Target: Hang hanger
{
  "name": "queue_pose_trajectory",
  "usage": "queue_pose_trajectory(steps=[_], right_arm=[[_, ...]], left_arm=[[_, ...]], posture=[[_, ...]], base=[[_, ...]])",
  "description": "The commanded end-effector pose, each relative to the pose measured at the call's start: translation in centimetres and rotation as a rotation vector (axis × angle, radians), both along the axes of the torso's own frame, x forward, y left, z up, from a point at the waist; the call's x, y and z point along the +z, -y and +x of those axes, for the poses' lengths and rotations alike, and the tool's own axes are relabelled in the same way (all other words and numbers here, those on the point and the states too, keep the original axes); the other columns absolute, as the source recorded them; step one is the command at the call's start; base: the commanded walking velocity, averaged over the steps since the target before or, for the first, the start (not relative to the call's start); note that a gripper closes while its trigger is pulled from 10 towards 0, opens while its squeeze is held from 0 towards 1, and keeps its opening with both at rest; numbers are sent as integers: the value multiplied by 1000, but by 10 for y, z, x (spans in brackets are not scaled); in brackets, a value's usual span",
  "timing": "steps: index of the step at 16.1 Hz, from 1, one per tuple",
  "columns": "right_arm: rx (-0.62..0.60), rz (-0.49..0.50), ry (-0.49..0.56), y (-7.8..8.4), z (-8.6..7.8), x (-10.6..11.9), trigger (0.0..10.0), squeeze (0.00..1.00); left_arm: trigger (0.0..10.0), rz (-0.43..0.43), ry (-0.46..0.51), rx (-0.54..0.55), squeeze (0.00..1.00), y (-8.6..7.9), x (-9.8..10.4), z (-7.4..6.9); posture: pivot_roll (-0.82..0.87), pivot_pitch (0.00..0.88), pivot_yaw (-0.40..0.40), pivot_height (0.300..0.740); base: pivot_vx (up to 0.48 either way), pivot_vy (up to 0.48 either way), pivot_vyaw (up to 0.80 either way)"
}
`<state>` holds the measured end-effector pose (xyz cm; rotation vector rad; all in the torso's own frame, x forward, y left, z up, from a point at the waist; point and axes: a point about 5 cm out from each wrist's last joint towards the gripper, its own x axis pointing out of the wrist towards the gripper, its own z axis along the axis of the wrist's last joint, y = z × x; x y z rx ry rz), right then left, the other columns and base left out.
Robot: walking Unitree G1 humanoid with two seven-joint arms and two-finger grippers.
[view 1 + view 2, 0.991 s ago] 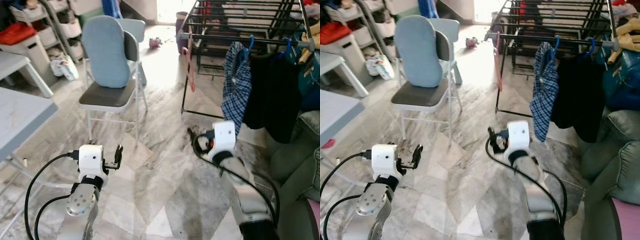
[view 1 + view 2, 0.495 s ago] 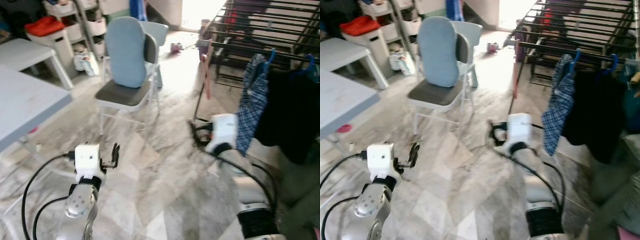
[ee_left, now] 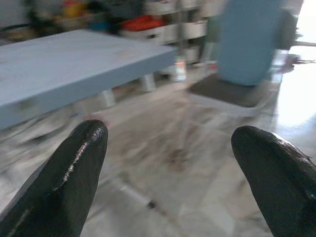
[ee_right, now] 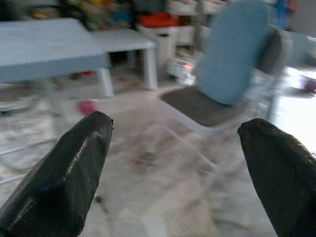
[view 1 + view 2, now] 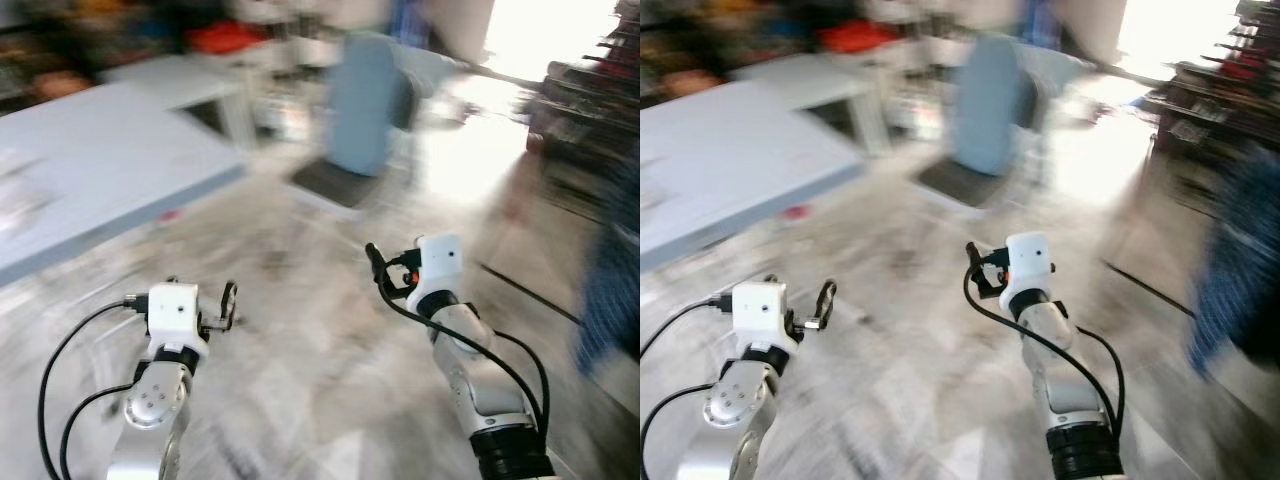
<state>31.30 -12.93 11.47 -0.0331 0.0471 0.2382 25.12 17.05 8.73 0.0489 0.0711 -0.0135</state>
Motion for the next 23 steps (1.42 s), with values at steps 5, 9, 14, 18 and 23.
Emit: queue_pose_trajectory(steps=[5,9,14,18,23], right_arm=[[0,20,-1,3,2,3,10000,0],[9,33,0,4,0,4,10000,0],[9,40,-1,5,-1,5,10000,0],[10,46,-2,5,-1,6,10000,0],[24,49,5,4,-2,7,10000,0]], left_arm=[[10000,-33,-8,-8,0,3,1,-2],[10000,-36,-18,-16,0,7,-2,-4],[10000,-38,-26,-18,0,10,-2,-1],[10000,-31,-33,-10,0,9,-3,1],[10000,-25,-31,10,0,8,-4,2]], posture=[[-54,0,21,736],[-61,0,20,736],[-65,0,23,736],[-70,0,26,736],[-69,0,25,736]], base=[[0,0,480],[0,309,0],[0,480,0],[0,480,0],[0,480,0]])
